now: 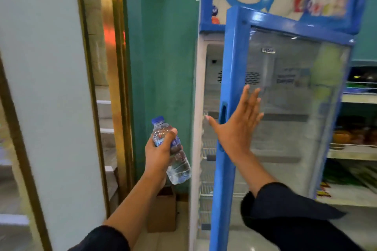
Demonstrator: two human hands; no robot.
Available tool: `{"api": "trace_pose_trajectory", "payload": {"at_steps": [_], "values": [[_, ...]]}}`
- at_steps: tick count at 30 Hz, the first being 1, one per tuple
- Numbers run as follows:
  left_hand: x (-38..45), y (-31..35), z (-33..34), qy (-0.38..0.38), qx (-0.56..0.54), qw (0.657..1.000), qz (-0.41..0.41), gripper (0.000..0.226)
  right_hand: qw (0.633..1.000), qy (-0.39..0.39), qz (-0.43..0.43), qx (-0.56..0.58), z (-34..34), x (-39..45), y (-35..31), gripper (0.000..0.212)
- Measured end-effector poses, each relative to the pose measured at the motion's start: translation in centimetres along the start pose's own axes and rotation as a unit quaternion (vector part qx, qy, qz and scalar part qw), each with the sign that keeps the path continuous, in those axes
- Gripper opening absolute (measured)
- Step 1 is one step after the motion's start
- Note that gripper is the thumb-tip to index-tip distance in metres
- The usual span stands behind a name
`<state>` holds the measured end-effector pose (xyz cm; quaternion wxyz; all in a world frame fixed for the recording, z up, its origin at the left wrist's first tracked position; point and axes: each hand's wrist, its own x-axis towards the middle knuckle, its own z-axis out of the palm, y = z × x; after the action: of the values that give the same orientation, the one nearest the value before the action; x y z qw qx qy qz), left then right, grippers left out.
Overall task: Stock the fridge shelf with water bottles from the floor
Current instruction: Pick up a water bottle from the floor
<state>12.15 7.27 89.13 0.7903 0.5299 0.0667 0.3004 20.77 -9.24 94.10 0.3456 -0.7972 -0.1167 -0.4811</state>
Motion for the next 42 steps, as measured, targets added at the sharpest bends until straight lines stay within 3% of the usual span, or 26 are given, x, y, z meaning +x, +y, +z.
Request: {"api": "trace_pose_trajectory", "payload": {"at_steps": [4,14,19,23,29,33,37,42], "values": [[-1.8,0.0,2.0,-0.033,0.010,0.999,-0.009,0.032,0.999,-0.002,0.040,0.014,-1.4,-1.3,-0.2,0.123],[-4.7,-0.6,7.5,-0.115,0.035,0.993,-0.006,0.022,0.992,0.008,-0.011,0.125,-11.9,-3.6,3.3,0.124],[-6.8,-2.4,12.5,-0.192,0.022,0.980,-0.043,0.047,0.986,0.009,-0.001,0.164,-21.6,-4.7,8.4,0.113],[-9.5,-3.9,17.3,-0.249,0.021,0.966,-0.068,0.073,0.990,0.073,0.024,0.114,-28.3,-5.7,12.3,0.099],[-14.3,-6.5,23.7,-0.323,0.013,0.943,-0.079,0.047,0.987,0.116,0.101,0.037,-36.9,-5.3,18.8,0.088],[-17.4,-7.4,27.0,-0.362,0.004,0.927,-0.096,0.066,0.985,0.108,0.136,0.014,-41.2,-4.5,23.0,0.083],[-19.9,-8.5,30.2,-0.357,0.009,0.929,-0.099,0.053,0.985,0.084,0.151,-0.003,-44.6,-3.2,26.5,0.081],[-21.4,-8.8,33.0,-0.357,0.047,0.930,-0.071,0.059,0.986,0.083,0.138,-0.030,-47.0,-2.8,28.3,0.083]]}}
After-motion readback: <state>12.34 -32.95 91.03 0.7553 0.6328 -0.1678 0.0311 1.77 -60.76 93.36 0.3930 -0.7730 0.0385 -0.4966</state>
